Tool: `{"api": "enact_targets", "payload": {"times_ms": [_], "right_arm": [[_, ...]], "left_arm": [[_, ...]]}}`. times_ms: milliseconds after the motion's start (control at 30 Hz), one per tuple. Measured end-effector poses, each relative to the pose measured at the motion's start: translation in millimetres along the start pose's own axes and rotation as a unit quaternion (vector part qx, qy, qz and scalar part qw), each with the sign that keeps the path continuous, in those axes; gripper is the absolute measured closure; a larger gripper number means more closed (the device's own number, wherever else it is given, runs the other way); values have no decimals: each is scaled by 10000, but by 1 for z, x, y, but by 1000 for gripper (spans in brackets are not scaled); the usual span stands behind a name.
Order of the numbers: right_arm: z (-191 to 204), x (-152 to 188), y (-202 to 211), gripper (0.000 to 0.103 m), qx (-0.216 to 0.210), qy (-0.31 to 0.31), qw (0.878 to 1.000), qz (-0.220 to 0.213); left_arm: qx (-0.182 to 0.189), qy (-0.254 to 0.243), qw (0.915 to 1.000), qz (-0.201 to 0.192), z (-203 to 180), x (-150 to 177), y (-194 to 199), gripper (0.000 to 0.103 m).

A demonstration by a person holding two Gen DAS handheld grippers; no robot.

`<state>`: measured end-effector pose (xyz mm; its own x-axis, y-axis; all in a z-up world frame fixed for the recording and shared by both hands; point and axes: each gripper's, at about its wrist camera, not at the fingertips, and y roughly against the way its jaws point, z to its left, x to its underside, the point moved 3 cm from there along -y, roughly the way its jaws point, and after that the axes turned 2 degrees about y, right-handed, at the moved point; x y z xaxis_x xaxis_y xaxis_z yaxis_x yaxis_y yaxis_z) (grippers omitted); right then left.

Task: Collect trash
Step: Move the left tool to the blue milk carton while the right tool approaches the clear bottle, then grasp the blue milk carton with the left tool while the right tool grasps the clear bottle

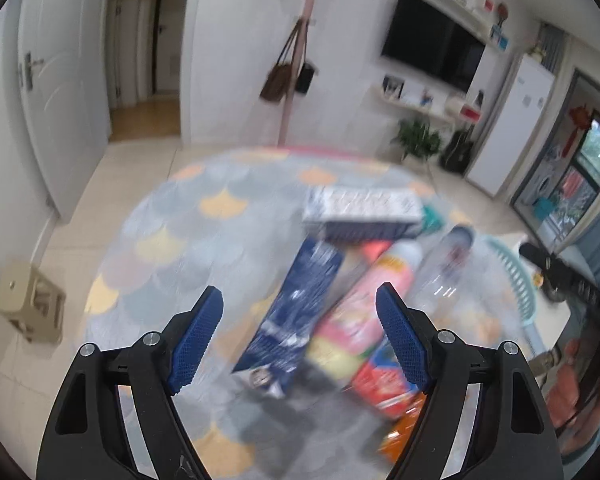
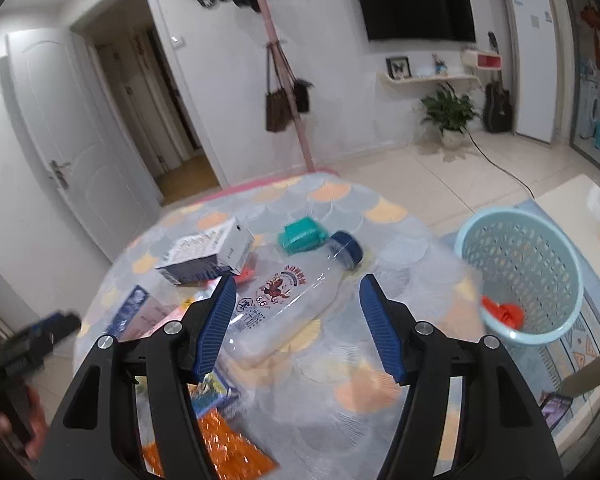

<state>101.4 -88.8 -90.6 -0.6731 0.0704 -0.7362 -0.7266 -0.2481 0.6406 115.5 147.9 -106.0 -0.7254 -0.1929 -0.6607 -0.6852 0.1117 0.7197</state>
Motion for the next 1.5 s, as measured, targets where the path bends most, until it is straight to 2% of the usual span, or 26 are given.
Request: {"api": "enact_targets", "payload": {"times_ms": [133, 233, 400, 533, 700, 833, 900, 967, 1067, 1367, 1500], "right_arm": [[7, 6, -36, 42, 12, -263, 9988, 403], [6, 9, -52, 42, 134, -457, 9973, 553], [1, 11, -76, 42, 147, -786, 9935, 808], [3, 14, -91, 40, -19, -1000, 9901, 988], [11, 15, -103, 36, 5, -950, 9894, 1098], [13, 16, -103, 36, -3, -890, 9896, 1127], [13, 16, -102, 36, -59, -893, 9888, 1191], [12, 18, -103, 39, -120, -881, 9877, 1285], [9, 24, -95, 40, -191, -746, 9882, 1322], [-14, 39, -65, 43, -493, -658, 9903, 1123], [-18, 40, -46, 47, -449, -513, 9932, 940]], "left_arm": [[37, -58, 9996, 265, 13, 18, -14, 27], [94, -142, 9992, 366, 16, 25, -24, 27], [112, -363, 9983, 447, 12, 27, -33, 29], [131, -311, 9982, 487, 17, 25, -42, 33], [22, -215, 9978, 631, 28, 23, -53, 38], [44, -238, 9971, 717, 25, 23, -60, 47], [68, -314, 9965, 775, 19, 24, -64, 58], [72, -396, 9961, 785, 14, 25, -65, 65], [57, -429, 9963, 737, 11, 25, -66, 70], [55, -344, 9983, 472, 9, 23, -50, 71], [54, -374, 9988, 326, 3, 20, -36, 71]]}}
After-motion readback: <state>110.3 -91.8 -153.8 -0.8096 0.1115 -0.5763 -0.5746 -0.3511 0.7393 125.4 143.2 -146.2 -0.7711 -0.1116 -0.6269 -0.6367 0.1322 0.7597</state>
